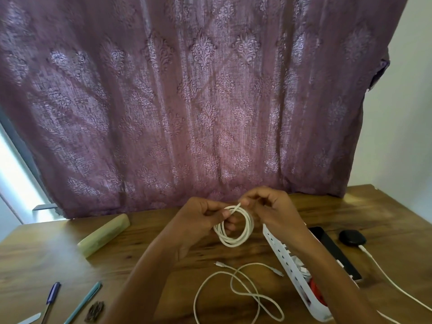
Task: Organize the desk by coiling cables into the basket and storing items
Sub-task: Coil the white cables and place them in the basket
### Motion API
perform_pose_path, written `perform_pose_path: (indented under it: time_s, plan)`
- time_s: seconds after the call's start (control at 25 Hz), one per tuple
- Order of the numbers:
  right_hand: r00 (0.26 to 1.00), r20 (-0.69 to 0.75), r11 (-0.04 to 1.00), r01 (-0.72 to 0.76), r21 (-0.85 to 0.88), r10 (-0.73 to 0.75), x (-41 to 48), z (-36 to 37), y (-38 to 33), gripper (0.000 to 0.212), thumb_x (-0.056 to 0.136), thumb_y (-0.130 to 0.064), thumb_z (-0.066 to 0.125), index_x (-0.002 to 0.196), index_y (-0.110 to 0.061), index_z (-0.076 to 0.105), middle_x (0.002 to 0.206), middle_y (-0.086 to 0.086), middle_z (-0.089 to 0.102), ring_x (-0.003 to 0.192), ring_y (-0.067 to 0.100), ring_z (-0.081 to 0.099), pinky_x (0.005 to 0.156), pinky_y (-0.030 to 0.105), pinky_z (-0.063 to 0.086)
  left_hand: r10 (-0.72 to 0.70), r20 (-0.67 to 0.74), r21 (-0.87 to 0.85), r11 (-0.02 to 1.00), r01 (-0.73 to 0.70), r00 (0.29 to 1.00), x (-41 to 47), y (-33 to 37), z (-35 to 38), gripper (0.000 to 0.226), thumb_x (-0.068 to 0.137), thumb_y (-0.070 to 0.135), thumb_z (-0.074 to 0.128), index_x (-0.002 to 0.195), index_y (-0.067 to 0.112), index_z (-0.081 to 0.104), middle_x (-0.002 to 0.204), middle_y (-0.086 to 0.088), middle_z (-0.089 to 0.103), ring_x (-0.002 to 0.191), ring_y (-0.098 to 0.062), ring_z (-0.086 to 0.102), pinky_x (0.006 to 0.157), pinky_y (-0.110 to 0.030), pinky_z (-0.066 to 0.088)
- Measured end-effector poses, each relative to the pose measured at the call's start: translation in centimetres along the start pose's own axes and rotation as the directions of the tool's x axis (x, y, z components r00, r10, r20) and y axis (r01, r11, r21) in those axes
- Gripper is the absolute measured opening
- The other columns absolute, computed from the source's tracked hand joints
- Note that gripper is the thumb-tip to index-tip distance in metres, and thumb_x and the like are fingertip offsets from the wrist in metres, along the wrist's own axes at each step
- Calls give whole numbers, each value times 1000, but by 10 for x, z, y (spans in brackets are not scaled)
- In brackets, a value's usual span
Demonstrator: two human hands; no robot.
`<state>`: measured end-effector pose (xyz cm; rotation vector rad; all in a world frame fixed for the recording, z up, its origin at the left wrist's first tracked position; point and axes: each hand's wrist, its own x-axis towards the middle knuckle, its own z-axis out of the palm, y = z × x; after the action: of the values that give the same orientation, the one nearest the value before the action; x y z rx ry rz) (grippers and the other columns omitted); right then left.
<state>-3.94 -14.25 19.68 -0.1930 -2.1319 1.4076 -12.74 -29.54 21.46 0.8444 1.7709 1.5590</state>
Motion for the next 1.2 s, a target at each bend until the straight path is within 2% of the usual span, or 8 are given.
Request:
perform_pose_path:
  time_s: [0.24, 0.36, 0.48, 0.6, 0.8, 0.88, 1.04, 1.2]
  plan:
    - [977, -167, 981, 101, -167, -129, -4, 9, 1, 29, 82, -14, 67, 71, -41, 68, 74, -12, 60, 72, 2, 60, 68, 14, 46, 83, -141, 0, 996, -84, 987, -3, -2, 13, 22, 90, 0, 52, 85, 11, 71, 59, 3, 67, 57, -5, 62, 59, -18, 51]
    - [988, -107, 991, -100, 86, 108, -9, 13, -2, 28, 91, -17, 56, 71, -27, 73, 72, 2, 72, 73, 8, 66, 77, 33, 54, 102, -207, -32, 993, -111, 973, -3, -3, 17, 20, 90, 1, 52, 91, 8, 71, 63, 4, 69, 61, -6, 63, 60, -19, 52]
    - [950, 78, 864, -308, 399, 302, -13, 11, -9, 29, 87, -32, 57, 81, -11, 75, 84, 13, 74, 86, 25, 70, 87, 42, 54, 124, -293, -37, 989, -141, 948, -2, -2, 17, 21, 90, 2, 53, 87, 13, 72, 68, 0, 71, 64, -9, 66, 63, -19, 54]
    - [958, 122, 901, -287, 324, 261, -17, 11, -12, 27, 72, -29, 72, 91, -9, 74, 88, 11, 74, 91, 25, 69, 94, 45, 50, 132, -324, -32, 988, -150, 937, 0, -1, 18, 21, 89, 3, 54, 90, 12, 73, 77, -4, 74, 71, -13, 70, 68, -21, 56]
    - [937, 175, 870, -345, 353, 301, -16, 7, -8, 35, 67, -26, 73, 94, -5, 72, 94, 14, 73, 94, 27, 69, 95, 44, 49, 150, -358, 46, 989, -143, 922, 2, -5, 21, 28, 89, 4, 55, 82, 25, 72, 74, 4, 75, 71, -8, 70, 67, -19, 54]
    - [910, 280, 781, -408, 472, 306, -16, 4, -4, 38, 65, -27, 71, 94, -3, 72, 95, 15, 72, 92, 26, 68, 88, 40, 53, 175, -360, 93, 984, -151, 916, 3, -7, 22, 28, 89, 5, 55, 82, 27, 71, 76, 4, 74, 73, -7, 70, 69, -18, 53]
    - [835, 475, 421, -550, 721, 277, -14, 6, 7, 50, 57, -28, 87, 95, -1, 71, 98, 14, 69, 93, 24, 67, 88, 37, 52, 221, -347, 171, 970, -170, 911, 6, -7, 25, 25, 89, 7, 56, 88, 25, 72, 85, 5, 74, 83, -6, 69, 77, -21, 53]
    - [846, 448, 419, -533, 735, 289, -13, 7, 8, 71, 53, -31, 89, 108, 6, 64, 102, 17, 68, 94, 24, 68, 86, 36, 55, 259, -378, 283, 946, -155, 889, 3, -12, 26, 28, 90, 12, 56, 79, 34, 68, 76, 13, 71, 74, 1, 67, 69, -16, 53]
